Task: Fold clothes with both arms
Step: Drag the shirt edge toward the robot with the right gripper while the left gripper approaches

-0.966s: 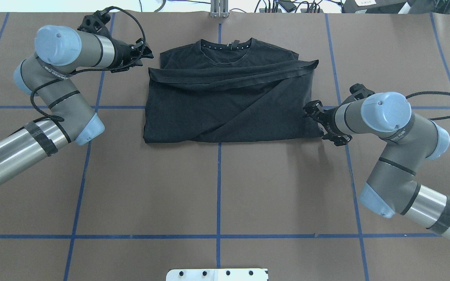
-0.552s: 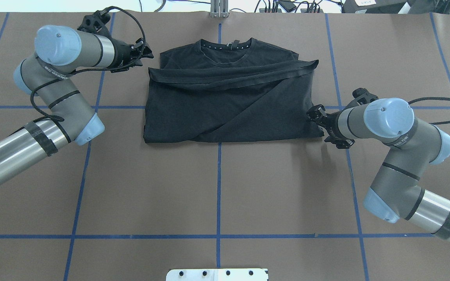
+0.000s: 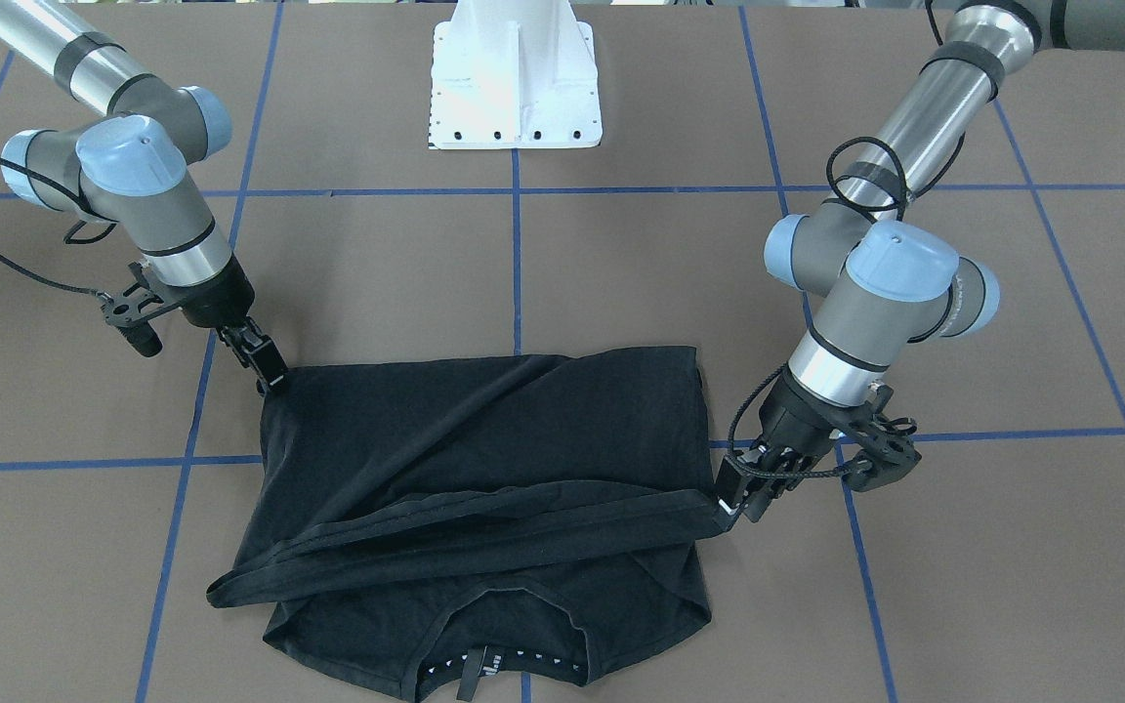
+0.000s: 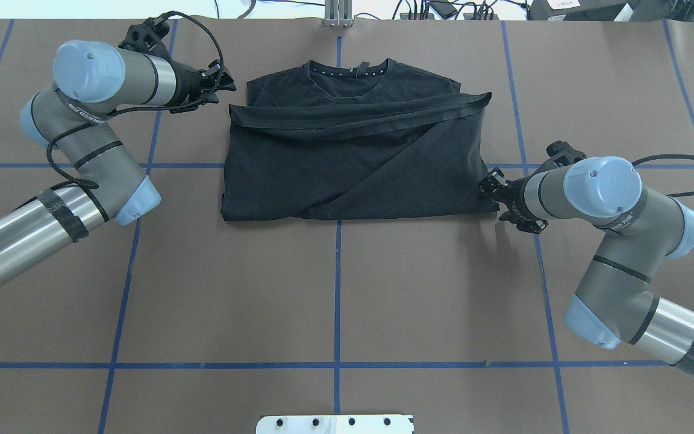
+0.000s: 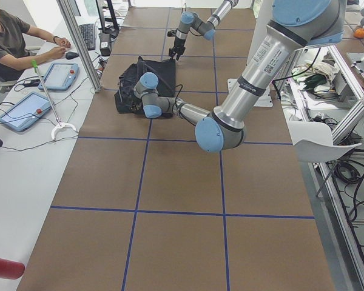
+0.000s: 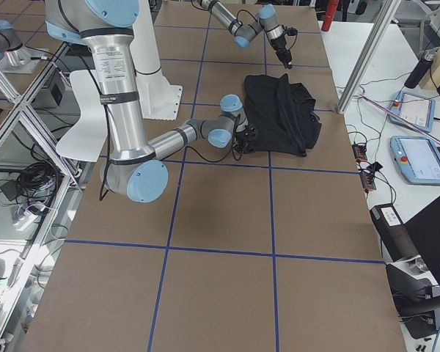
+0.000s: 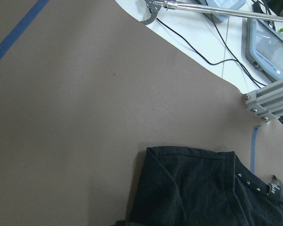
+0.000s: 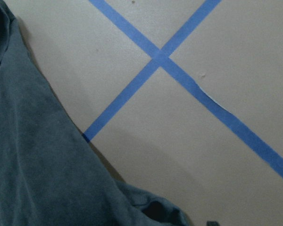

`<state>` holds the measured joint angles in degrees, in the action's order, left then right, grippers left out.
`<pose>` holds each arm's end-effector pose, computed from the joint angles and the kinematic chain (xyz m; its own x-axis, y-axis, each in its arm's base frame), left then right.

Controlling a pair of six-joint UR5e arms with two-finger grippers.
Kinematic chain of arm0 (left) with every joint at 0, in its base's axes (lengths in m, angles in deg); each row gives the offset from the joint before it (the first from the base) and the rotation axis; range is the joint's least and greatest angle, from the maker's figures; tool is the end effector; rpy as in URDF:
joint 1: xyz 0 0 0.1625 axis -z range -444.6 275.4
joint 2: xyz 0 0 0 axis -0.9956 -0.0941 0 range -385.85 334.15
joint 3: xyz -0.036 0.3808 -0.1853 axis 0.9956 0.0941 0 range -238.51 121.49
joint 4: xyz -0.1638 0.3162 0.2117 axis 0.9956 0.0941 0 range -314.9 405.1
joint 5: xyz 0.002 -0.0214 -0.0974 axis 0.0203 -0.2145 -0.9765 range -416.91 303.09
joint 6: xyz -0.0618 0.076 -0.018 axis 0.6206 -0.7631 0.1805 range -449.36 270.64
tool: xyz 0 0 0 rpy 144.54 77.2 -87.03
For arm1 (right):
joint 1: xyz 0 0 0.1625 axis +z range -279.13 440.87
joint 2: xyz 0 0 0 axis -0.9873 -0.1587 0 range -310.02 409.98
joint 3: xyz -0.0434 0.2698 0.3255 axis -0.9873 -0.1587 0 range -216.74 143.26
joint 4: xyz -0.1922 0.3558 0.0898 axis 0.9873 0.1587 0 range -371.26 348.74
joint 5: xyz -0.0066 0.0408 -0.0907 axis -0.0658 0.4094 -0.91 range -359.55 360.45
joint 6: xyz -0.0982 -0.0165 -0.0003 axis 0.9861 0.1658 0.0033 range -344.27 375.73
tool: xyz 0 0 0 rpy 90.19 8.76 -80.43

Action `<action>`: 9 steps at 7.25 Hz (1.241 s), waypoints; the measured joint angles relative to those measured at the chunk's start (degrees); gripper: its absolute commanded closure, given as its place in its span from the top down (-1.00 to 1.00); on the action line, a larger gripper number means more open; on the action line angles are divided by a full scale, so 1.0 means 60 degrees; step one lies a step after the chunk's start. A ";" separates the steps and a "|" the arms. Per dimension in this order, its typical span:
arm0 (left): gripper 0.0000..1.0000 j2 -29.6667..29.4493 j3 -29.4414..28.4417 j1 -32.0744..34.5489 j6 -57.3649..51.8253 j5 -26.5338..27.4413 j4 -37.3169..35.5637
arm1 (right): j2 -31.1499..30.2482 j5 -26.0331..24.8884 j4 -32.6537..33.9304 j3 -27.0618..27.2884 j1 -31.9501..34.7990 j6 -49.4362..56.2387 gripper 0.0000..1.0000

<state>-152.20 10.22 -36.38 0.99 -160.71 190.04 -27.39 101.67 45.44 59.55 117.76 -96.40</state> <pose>0.4217 -0.6365 0.3420 0.2243 -0.2598 -0.9393 0.5762 0.8126 -0.0872 -0.4132 -0.4526 0.4311 0.2782 0.6710 0.6873 -0.6161 0.6736 -0.4082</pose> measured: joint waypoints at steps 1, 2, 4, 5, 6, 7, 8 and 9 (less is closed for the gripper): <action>0.05 0.0005 0.0000 0.0004 0.0000 0.0000 0.0000 | 0.0015 0.0041 0.0000 0.0013 -0.0002 0.0015 -1.00; 0.05 0.0008 0.0000 0.0005 0.0000 0.0000 0.0000 | 0.0026 0.0079 0.0001 0.0019 -0.0001 0.0022 -1.00; 0.05 0.0049 0.0027 0.0025 -0.0006 -0.0009 0.0006 | 0.0029 0.0300 0.0024 0.0118 0.0008 0.0025 -1.00; 0.05 0.0056 0.0053 0.0030 -0.0004 -0.0013 0.0003 | -0.0014 0.0409 0.0038 0.0224 0.0022 0.0023 -1.00; 0.05 0.0060 0.0132 0.0034 -0.0001 -0.0018 -0.0002 | -0.0200 0.0464 0.0188 0.0555 0.0028 0.0017 -1.00; 0.05 0.0077 0.0351 0.0040 0.0007 -0.0084 -0.0009 | -0.0686 0.0538 0.0733 0.1446 -0.0108 0.0006 -1.00; 0.07 0.0151 0.0742 0.0050 0.0026 -0.0350 -0.0016 | -0.1357 0.0636 0.1585 0.2741 -0.0611 -0.0047 -1.00; 0.18 0.0354 0.1309 0.0054 0.0222 -0.0850 -0.0023 | -0.1916 0.0712 0.2466 0.4003 -0.1479 -0.0232 -1.00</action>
<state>-150.08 18.08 -36.06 2.33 -165.81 189.90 -38.89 105.95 60.24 83.57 108.89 -97.79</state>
